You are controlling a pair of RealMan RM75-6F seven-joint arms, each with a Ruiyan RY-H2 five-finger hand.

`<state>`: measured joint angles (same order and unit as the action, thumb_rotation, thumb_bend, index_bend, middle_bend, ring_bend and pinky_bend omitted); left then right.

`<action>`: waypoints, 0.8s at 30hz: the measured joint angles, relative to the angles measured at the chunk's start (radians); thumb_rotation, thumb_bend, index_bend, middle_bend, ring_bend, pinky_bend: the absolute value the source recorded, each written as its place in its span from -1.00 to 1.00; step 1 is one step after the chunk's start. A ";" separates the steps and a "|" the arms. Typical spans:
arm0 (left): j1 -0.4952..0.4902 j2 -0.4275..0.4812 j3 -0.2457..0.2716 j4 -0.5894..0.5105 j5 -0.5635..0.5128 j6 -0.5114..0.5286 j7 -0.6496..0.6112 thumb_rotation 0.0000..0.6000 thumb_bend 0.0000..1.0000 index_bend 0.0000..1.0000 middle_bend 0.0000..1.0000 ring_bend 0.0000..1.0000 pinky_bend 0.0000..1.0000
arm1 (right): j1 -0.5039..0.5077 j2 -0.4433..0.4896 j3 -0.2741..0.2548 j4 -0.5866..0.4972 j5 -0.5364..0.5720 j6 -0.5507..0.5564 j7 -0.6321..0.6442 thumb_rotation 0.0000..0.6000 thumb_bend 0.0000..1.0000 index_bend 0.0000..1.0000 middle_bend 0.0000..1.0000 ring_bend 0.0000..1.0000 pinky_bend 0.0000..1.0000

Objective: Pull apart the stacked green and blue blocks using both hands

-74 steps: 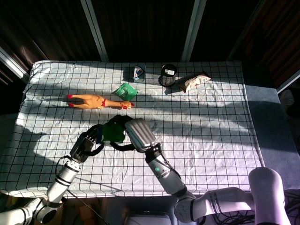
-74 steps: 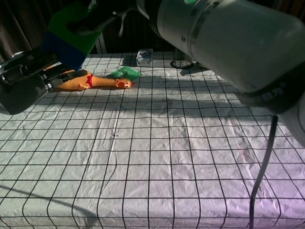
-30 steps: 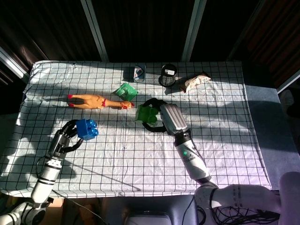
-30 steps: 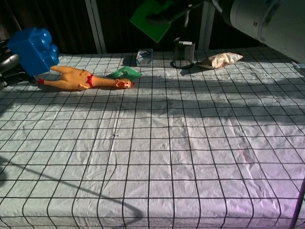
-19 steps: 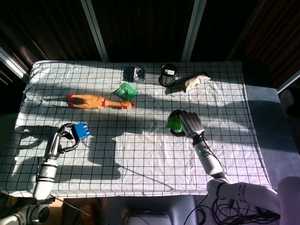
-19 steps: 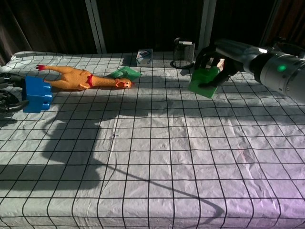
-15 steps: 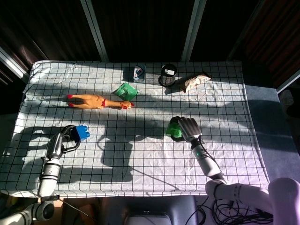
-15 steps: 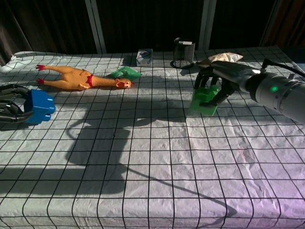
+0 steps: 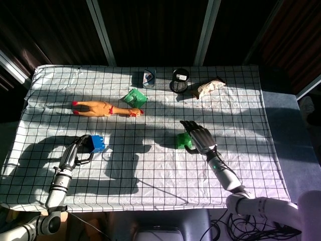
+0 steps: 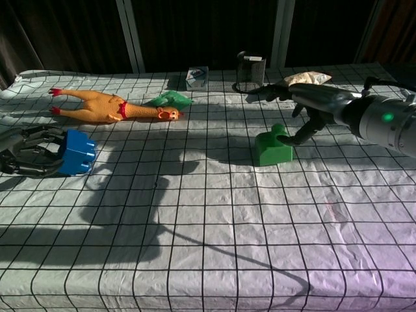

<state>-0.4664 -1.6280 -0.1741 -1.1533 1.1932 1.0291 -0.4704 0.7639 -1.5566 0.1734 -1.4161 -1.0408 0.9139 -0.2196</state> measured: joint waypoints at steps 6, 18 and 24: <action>0.009 0.027 0.022 -0.043 0.049 0.006 0.011 1.00 -0.31 -0.95 -0.97 -1.00 -0.93 | -0.018 0.089 -0.001 -0.100 -0.009 -0.005 0.004 1.00 -0.51 -1.00 -1.00 -1.00 -0.77; 0.157 0.102 0.051 -0.120 0.163 0.397 0.204 1.00 -0.29 -0.98 -0.96 -1.00 -0.99 | -0.239 0.383 -0.119 -0.332 -0.145 0.257 -0.044 1.00 -0.51 -1.00 -1.00 -1.00 -0.96; 0.262 0.096 0.039 -0.152 0.119 0.584 0.558 1.00 -0.29 -1.00 -1.00 -1.00 -1.00 | -0.481 0.459 -0.221 -0.326 -0.214 0.511 -0.016 1.00 -0.51 -1.00 -1.00 -1.00 -1.00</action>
<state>-0.2039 -1.5318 -0.1354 -1.3052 1.3125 1.6133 0.0881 0.2826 -1.0978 -0.0472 -1.7416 -1.2545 1.4247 -0.2361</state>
